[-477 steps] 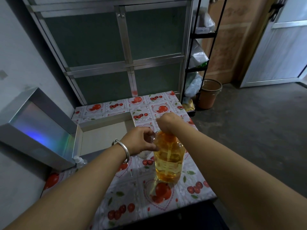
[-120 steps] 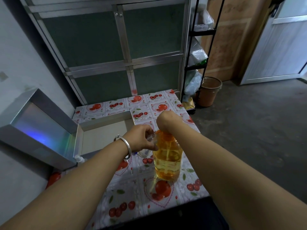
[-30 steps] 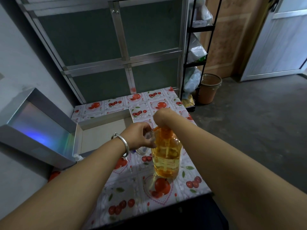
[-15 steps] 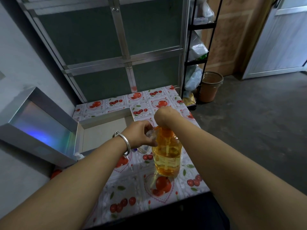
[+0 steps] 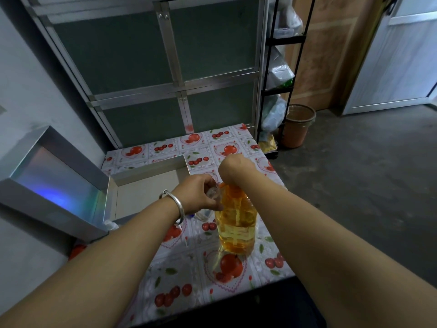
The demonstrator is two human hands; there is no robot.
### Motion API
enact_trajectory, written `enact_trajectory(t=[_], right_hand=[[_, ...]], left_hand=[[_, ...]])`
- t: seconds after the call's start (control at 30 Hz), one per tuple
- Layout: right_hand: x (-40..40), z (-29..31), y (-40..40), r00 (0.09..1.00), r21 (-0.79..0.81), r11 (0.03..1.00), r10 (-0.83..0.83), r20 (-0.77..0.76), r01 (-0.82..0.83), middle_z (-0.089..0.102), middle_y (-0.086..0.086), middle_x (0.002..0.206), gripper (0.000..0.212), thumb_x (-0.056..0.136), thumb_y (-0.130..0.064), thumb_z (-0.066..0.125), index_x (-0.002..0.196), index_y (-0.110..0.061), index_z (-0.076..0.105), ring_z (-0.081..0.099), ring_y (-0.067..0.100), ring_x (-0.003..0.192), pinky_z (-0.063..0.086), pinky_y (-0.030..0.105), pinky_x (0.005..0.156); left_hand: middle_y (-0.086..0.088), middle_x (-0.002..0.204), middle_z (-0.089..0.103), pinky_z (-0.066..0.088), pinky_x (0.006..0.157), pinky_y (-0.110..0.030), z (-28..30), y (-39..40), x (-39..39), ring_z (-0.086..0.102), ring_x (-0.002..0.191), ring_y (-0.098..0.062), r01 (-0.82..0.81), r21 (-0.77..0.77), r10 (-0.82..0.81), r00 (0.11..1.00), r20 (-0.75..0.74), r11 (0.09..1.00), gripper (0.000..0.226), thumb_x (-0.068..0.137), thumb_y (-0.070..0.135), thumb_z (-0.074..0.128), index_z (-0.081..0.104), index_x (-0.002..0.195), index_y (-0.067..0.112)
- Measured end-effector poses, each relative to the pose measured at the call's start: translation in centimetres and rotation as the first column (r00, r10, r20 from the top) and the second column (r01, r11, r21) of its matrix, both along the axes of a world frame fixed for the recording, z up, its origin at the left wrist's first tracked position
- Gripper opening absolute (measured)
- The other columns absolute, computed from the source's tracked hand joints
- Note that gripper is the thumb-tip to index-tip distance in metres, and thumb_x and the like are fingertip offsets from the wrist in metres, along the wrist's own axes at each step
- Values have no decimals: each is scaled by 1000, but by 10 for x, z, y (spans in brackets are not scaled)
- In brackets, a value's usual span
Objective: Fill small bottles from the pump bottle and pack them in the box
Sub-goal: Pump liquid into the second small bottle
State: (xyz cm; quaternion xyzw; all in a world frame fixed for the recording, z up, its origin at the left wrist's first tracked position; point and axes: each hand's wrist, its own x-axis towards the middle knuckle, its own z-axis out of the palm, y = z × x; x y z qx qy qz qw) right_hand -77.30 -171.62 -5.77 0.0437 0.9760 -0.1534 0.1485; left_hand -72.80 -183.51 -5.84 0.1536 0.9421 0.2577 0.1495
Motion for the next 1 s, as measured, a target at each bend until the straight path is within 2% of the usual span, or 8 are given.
enact_trajectory(t=[0.1, 0.23, 0.4, 0.47, 0.67, 0.77, 0.87, 1.0], right_hand=[[0, -2, 1, 1000, -30, 999, 10, 21, -10, 39, 4, 70, 8, 91, -11, 45, 93, -8, 52, 42, 18, 64, 43, 35, 78], [-3, -1, 4, 1000, -114, 993, 25, 0, -25, 39, 1, 65, 29, 91, -13, 41, 110, -3, 60, 44, 17, 62, 42, 33, 73], [0, 0, -1, 998, -65, 996, -61, 0, 61, 39, 5, 71, 5, 90, -11, 46, 93, -9, 49, 48, 22, 79, 47, 34, 87], [2, -1, 1, 998, -78, 995, -61, -1, 61, 39, 5, 71, 6, 90, -11, 47, 94, -9, 51, 48, 22, 81, 47, 34, 88], [-2, -1, 2, 999, -137, 991, -1, 44, 7, 45, 5, 77, 30, 93, -11, 41, 119, -5, 54, 47, 18, 71, 43, 31, 76], [-4, -3, 2, 1000, -105, 994, -18, 1, 18, 38, 2, 67, 23, 91, -10, 43, 108, -5, 59, 40, 15, 61, 41, 31, 73], [-3, -5, 2, 1000, -43, 999, -20, -11, 20, 37, 4, 68, 4, 90, -8, 44, 88, -8, 48, 40, 17, 62, 41, 33, 75], [-4, -8, 4, 999, -27, 999, 33, 17, -33, 43, 5, 74, 9, 90, -9, 44, 95, -8, 52, 41, 18, 62, 42, 33, 75]], left_hand=[[4, 83, 58, 43, 62, -18, 1, 2, 0, 55, 73, -10, 3, 2, -3, 1000, 9, 1000, 35, 67, 26, 80, 56, 92, 18], [7, 80, 57, 42, 60, -18, 3, 1, 1, 54, 72, -10, 0, 5, 0, 1000, 0, 1000, 35, 67, 26, 80, 56, 91, 18], [7, 76, 54, 40, 57, -18, 0, -1, 0, 52, 69, -10, -4, -13, 4, 1000, -15, 1000, 34, 66, 26, 80, 55, 87, 19], [7, 77, 55, 40, 58, -18, 0, -2, 0, 52, 69, -9, -8, -10, 8, 1000, -11, 1000, 35, 66, 26, 81, 56, 89, 18], [-1, 87, 60, 47, 67, -25, -1, 0, 3, 57, 80, -18, -8, -8, 8, 1000, -12, 1000, 37, 66, 27, 81, 57, 91, 15], [1, 84, 60, 47, 65, -23, -2, 1, 2, 57, 78, -17, -12, -3, 12, 1000, -7, 1000, 36, 66, 26, 80, 57, 91, 16], [7, 77, 55, 41, 60, -19, -1, 0, 1, 53, 71, -11, -13, -2, 13, 1000, -10, 1000, 35, 66, 26, 81, 55, 88, 18], [4, 85, 58, 44, 63, -19, -1, 2, 3, 56, 77, -13, -20, 8, 20, 1000, -2, 1000, 38, 66, 25, 81, 56, 93, 17]])
